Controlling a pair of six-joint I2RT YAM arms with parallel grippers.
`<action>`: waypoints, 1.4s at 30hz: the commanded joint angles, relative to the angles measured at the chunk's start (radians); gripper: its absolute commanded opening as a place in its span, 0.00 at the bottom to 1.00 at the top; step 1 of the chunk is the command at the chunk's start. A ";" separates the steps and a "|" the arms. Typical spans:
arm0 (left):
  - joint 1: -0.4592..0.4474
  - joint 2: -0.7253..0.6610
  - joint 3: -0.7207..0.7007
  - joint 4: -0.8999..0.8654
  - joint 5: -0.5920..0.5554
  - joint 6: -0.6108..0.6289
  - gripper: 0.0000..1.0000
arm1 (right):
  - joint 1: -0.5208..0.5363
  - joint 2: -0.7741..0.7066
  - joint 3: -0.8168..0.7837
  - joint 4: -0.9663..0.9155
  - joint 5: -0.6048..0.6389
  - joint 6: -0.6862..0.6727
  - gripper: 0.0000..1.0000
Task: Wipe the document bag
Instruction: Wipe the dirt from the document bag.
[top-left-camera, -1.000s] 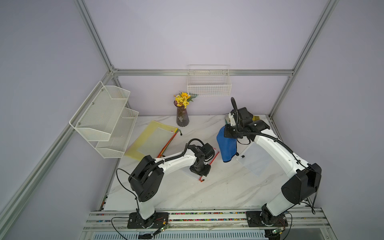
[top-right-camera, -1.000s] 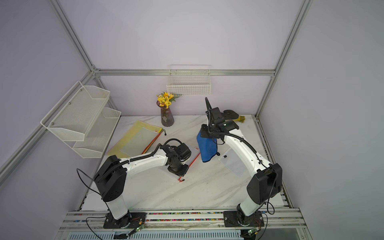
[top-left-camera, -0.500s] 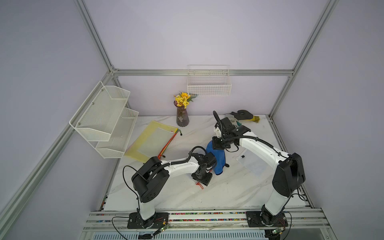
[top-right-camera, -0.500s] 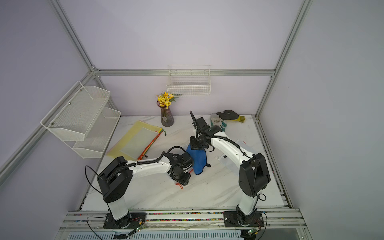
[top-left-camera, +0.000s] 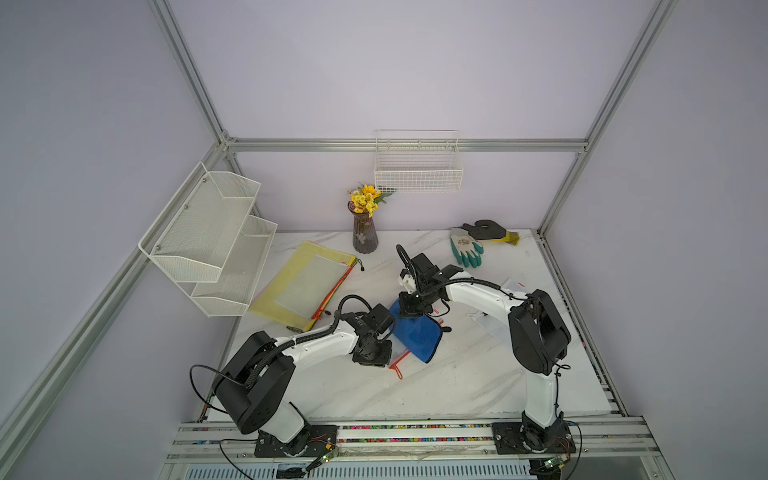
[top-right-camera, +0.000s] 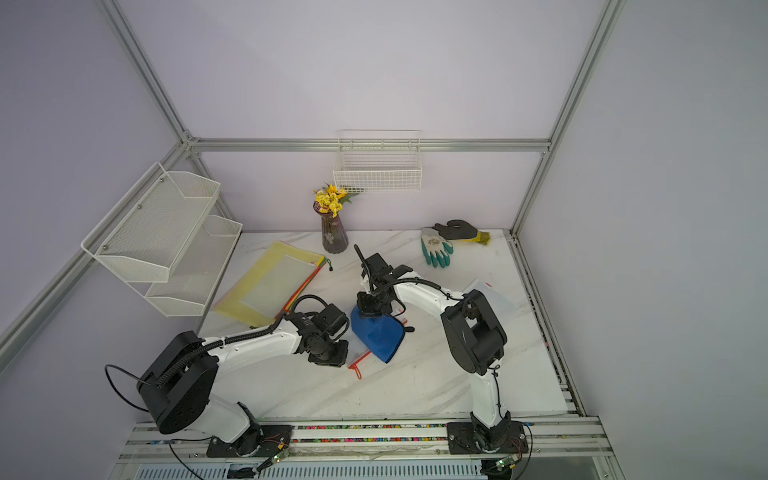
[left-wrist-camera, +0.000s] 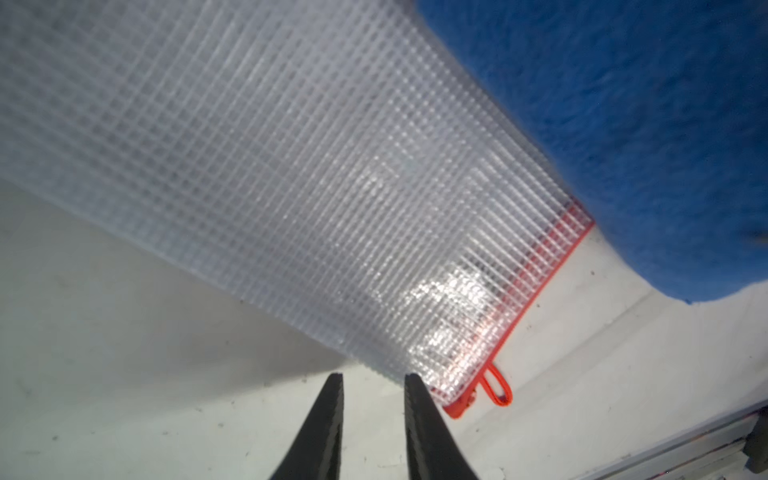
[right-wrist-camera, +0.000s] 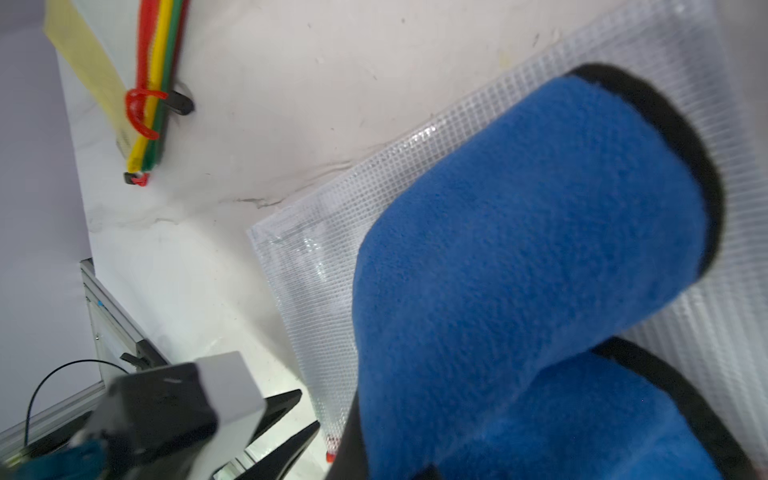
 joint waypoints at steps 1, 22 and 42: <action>0.042 0.018 -0.009 0.115 0.006 -0.038 0.29 | 0.008 0.003 -0.030 0.021 0.000 0.007 0.00; 0.076 -0.067 0.066 0.159 0.010 0.022 0.07 | 0.038 0.061 -0.136 -0.011 0.120 -0.021 0.00; 0.111 -0.150 0.095 0.040 0.030 0.064 0.28 | 0.050 0.092 -0.144 -0.007 0.120 -0.012 0.00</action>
